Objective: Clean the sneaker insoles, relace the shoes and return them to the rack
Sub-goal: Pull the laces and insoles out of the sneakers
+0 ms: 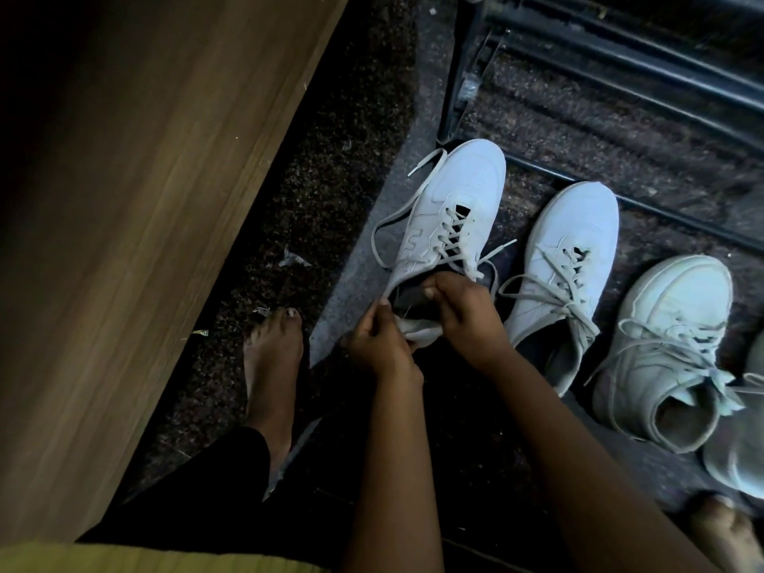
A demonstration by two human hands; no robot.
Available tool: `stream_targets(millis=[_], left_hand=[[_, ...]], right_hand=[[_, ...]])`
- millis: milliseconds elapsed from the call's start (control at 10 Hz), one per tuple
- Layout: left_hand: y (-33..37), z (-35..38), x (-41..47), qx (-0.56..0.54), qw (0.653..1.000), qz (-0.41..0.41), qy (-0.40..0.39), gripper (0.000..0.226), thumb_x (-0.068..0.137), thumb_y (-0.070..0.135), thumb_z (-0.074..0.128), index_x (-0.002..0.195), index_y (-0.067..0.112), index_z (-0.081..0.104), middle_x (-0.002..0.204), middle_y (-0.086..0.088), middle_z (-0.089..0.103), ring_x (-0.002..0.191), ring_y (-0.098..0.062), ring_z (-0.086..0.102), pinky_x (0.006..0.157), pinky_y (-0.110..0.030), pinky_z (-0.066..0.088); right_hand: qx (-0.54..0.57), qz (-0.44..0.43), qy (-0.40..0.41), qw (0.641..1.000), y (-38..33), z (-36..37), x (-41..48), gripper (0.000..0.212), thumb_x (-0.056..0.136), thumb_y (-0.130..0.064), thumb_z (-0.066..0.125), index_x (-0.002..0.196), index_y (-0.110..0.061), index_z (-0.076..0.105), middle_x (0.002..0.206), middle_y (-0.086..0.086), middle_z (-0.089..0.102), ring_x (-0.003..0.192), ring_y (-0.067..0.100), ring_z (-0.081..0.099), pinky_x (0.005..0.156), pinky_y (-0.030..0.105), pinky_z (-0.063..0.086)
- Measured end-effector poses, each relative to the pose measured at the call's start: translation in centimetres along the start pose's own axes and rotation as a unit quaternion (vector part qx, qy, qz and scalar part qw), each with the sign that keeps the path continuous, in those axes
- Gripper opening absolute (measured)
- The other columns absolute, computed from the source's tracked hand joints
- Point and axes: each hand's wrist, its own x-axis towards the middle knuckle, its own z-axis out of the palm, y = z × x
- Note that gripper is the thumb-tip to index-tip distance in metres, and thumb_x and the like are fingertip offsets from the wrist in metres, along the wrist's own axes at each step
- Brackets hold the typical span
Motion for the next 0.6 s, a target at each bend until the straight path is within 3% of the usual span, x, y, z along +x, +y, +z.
stream_targets(millis=[100, 200, 300, 400, 500, 600], left_hand=[[-0.2, -0.1, 0.2, -0.012, 1.0, -0.005, -0.013, 0.022, 0.093, 0.015, 0.056, 0.112, 0.009, 0.067, 0.098, -0.006, 0.065, 0.09, -0.025, 0.061, 0.073, -0.041, 0.054], [-0.6, 0.0, 0.2, 0.008, 1.0, 0.017, -0.005, 0.02, 0.094, 0.016, 0.057, 0.11, 0.011, 0.068, 0.092, -0.001, 0.064, 0.082, -0.018, 0.06, 0.07, -0.037, 0.054], [-0.6, 0.1, -0.1, -0.007, 1.0, 0.007, -0.008, 0.021, 0.093, 0.015, 0.057, 0.111, 0.01, 0.067, 0.09, -0.001, 0.064, 0.072, -0.011, 0.058, 0.07, -0.035, 0.054], [-0.2, 0.1, -0.4, -0.022, 0.999, -0.018, -0.017, 0.019, 0.093, 0.011, 0.056, 0.109, 0.009, 0.067, 0.09, -0.003, 0.064, 0.076, -0.019, 0.06, 0.062, -0.03, 0.052], [-0.1, -0.5, -0.1, -0.036, 0.998, -0.023, -0.041, 0.014, 0.092, 0.007, 0.053, 0.096, 0.015, 0.065, 0.088, -0.007, 0.065, 0.077, -0.026, 0.062, 0.061, -0.032, 0.051], [0.1, -0.8, -0.1, -0.038, 0.996, -0.019, -0.084, 0.018, 0.095, 0.006, 0.047, 0.1, 0.01, 0.064, 0.088, -0.011, 0.064, 0.075, -0.025, 0.061, 0.066, -0.033, 0.053]], right_hand=[[0.137, 0.015, 0.079, 0.987, -4.8, -2.8, -0.6, 0.021, 0.097, -0.019, 0.046, 0.081, -0.012, 0.057, 0.072, 0.012, 0.057, 0.068, 0.014, 0.047, 0.064, 0.028, 0.041], [0.199, -0.001, 0.107, 0.974, -8.3, -5.3, 0.5, 0.02, 0.094, -0.021, 0.045, 0.076, -0.021, 0.053, 0.068, -0.002, 0.05, 0.067, 0.008, 0.044, 0.063, 0.028, 0.039], [0.127, -0.012, 0.052, 0.99, -9.8, -6.3, 0.6, 0.018, 0.092, -0.019, 0.044, 0.077, -0.014, 0.052, 0.064, -0.006, 0.048, 0.061, 0.004, 0.041, 0.059, 0.024, 0.036], [0.096, 0.008, 0.016, 0.995, -10.2, -6.4, -0.5, 0.014, 0.086, -0.034, 0.053, 0.083, -0.021, 0.056, 0.066, -0.009, 0.056, 0.061, 0.003, 0.051, 0.059, 0.028, 0.043], [0.015, -0.014, -0.078, 0.997, -10.2, -6.5, -1.8, 0.052, 0.069, -0.063, 0.062, 0.104, -0.025, 0.056, 0.094, -0.009, 0.062, 0.089, 0.011, 0.06, 0.076, 0.033, 0.05], [-0.113, -0.016, -0.182, 0.977, -10.2, -6.4, -2.6, 0.083, 0.058, -0.076, 0.056, 0.128, -0.033, 0.046, 0.121, -0.004, 0.053, 0.112, 0.022, 0.051, 0.09, 0.043, 0.047]])
